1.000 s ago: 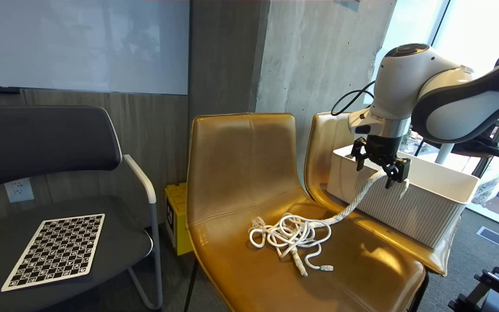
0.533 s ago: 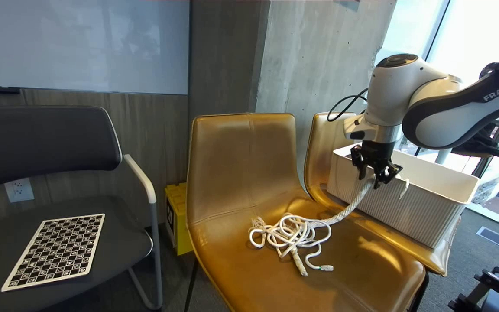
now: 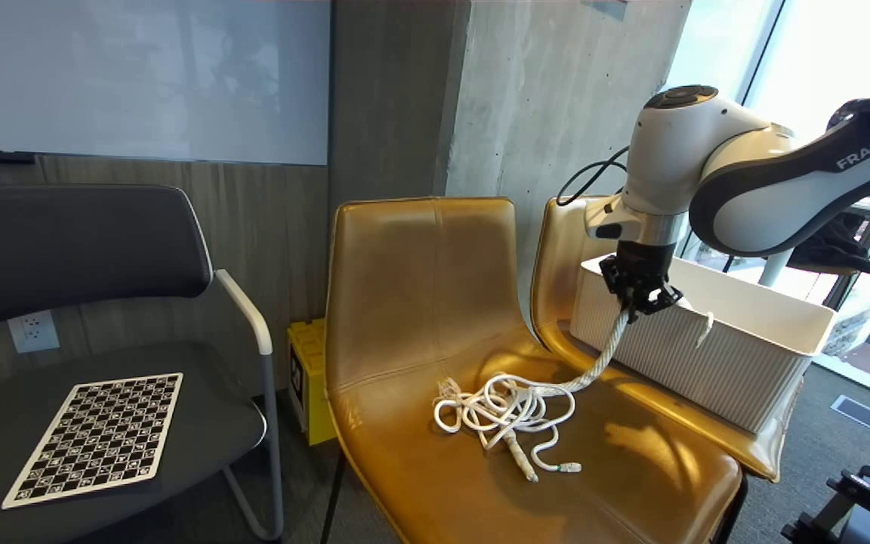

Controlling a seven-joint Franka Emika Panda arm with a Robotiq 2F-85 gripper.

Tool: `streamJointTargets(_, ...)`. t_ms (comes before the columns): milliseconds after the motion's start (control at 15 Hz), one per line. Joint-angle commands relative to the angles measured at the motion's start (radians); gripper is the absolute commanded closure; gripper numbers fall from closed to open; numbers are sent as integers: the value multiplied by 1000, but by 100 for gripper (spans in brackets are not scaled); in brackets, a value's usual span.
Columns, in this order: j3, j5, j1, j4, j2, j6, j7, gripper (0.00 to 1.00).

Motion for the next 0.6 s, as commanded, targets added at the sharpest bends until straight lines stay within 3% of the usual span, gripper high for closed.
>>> streamJointTargets(0, 58, 55, 65, 51, -18, -71, 50, 97)
streamJointTargets(333, 158, 168, 192, 199, 32, -134, 138, 97)
streamJointTargets(533, 183, 181, 260, 276, 80, -146, 185, 97)
